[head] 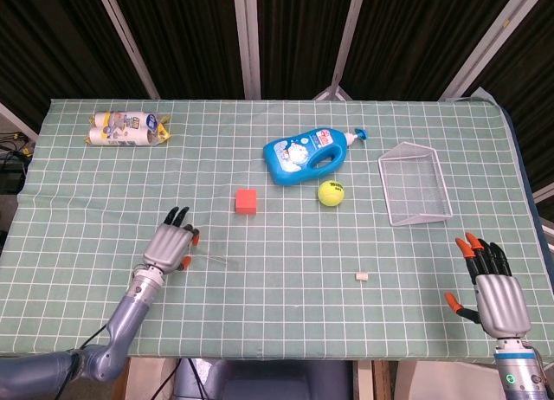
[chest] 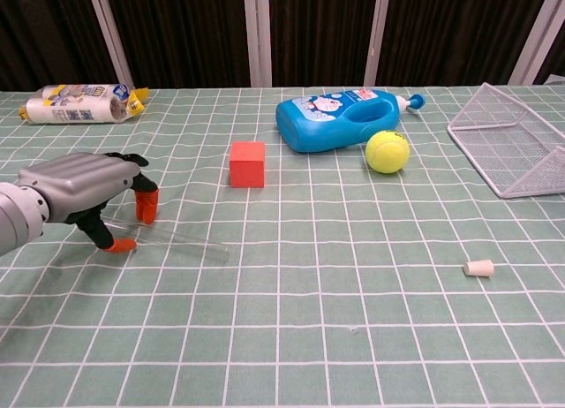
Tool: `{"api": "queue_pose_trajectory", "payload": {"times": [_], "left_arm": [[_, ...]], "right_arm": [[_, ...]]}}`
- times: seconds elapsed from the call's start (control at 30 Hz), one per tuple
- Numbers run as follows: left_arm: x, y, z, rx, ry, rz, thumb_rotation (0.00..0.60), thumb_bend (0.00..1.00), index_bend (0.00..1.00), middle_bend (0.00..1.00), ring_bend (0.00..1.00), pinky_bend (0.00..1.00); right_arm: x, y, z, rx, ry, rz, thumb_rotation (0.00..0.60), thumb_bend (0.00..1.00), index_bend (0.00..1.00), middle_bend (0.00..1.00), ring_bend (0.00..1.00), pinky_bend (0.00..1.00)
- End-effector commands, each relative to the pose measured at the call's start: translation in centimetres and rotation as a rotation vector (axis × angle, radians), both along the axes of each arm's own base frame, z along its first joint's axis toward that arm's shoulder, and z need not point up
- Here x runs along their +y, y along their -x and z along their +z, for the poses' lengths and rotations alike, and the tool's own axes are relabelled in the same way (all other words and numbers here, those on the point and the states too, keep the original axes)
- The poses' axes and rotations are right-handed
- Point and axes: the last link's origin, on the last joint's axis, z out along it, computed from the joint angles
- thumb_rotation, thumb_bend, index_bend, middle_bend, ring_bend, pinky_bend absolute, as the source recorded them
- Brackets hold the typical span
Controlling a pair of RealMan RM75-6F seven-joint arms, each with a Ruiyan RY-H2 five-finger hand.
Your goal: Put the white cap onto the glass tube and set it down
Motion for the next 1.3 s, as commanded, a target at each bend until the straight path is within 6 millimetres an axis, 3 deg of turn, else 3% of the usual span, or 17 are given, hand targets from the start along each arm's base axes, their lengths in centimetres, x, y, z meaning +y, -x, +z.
{"api": "queue_pose_trajectory", "payload": {"times": [0.03,0.5,0.83,1.3], "left_arm": [[0.0,-0.1,-0.1,0.002,0.001,0.0,0.6,0.4,0.47,0.4,0.0,0.0],[0.2,-0.6,-0.9,0.025,0.01,0.003,0.6,0.42,0.48,0.4,0.0,0.0],[0.0,-0.9,-1.3,0.016,0.012,0.007,0.6,0.54,0.53,0.45,0.02,0.0],[0.5,-2.7,1.0,-0.201,-0.063,-0.086,0.6,0.62,0.55,0.49,0.05,0.0]], "right_arm": [[0.0,0.0,0.0,-0.002,0.0,-0.001,0.6,0.28,0.0,0.0,0.0,0.0],[0.0,0.0,0.0,-0.01,-0.004,-0.006,0.6,0.28,0.0,0.0,0.0,0.0],[0.0,0.0,0.0,-0.011,-0.004,-0.005,0.6,0.28,0.0,0.0,0.0,0.0],[0.1,0.0,0.0,-0.008,-0.004,-0.009,0.6,0.28,0.0,0.0,0.0,0.0]]}}
